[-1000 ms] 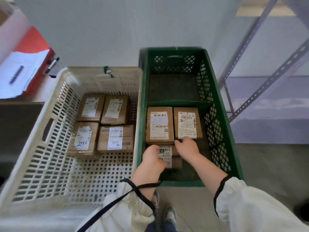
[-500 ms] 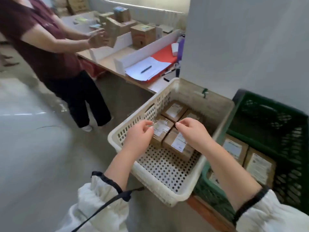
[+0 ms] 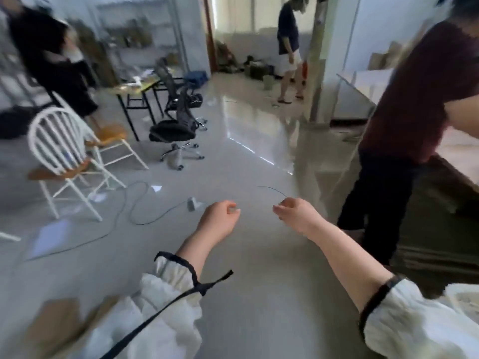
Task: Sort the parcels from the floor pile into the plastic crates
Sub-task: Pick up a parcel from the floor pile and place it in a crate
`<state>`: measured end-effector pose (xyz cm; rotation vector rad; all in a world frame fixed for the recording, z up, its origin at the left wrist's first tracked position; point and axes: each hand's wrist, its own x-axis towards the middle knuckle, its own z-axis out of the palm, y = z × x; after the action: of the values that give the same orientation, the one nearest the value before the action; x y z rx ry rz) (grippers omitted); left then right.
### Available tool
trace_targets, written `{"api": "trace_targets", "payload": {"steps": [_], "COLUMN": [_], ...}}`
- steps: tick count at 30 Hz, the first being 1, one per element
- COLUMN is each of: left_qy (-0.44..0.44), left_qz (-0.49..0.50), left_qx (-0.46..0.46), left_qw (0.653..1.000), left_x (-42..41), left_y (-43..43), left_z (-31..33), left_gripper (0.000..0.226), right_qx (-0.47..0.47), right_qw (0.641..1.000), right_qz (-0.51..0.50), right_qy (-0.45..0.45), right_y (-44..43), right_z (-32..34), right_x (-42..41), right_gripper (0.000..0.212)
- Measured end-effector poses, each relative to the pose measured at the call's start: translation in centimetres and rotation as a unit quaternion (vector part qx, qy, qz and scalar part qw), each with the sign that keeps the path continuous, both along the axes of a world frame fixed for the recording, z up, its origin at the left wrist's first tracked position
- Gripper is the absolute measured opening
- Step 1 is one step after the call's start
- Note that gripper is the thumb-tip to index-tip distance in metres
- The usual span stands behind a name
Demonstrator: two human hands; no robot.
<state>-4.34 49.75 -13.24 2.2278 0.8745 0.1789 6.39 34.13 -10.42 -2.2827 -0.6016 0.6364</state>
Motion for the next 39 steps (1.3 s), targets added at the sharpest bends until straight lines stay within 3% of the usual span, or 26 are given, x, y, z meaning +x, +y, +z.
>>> {"api": "trace_targets", "payload": {"steps": [3,7,13,19,22,28,34,39], "left_qy": [0.024,0.030,0.026,0.019,-0.003,-0.007,-0.036,-0.048], "left_qz": [0.086,0.183,0.372,0.530,0.609,0.706,0.787,0.833], "left_qx": [0.008,0.014,-0.024,-0.068,-0.103,-0.156,-0.206,-0.195], "left_qw": [0.996,0.983,0.928,0.845,0.787,0.691,0.581,0.516], "left_x": [-5.8,-13.0,-23.3,-32.1,-35.7,-43.5,-48.8,-51.2], "left_y": [7.8,14.3,18.6,16.9,15.2,13.9,13.9,13.4], "left_z": [-0.4,-0.3,-2.3,-5.0,-6.9,-13.8,-25.3,-40.2], "left_gripper": [0.030,0.031,0.028,0.024,0.026,0.030,0.028,0.028], "right_qx": [-0.063,-0.056,-0.115,-0.123,-0.133,-0.172,-0.224,-0.235], "right_qw": [0.989,0.963,0.895,0.812,0.755,0.667,0.622,0.586], "right_qz": [0.124,0.259,0.426,0.568,0.640,0.725,0.750,0.775], "right_qy": [-0.044,-0.054,-0.067,-0.053,-0.049,-0.017,-0.009,-0.013], "right_y": [10.1,20.2,29.9,37.7,39.7,42.3,45.1,47.5], "right_z": [-0.8,-1.3,-3.3,-6.6,-8.8,-15.0,-26.6,-41.1], "right_x": [-3.4,-8.4,-14.0,-22.1,-27.5,-37.6,-44.4,-49.7], "right_gripper": [0.028,0.009,0.023,0.027,0.021,0.016,0.025,0.029]}}
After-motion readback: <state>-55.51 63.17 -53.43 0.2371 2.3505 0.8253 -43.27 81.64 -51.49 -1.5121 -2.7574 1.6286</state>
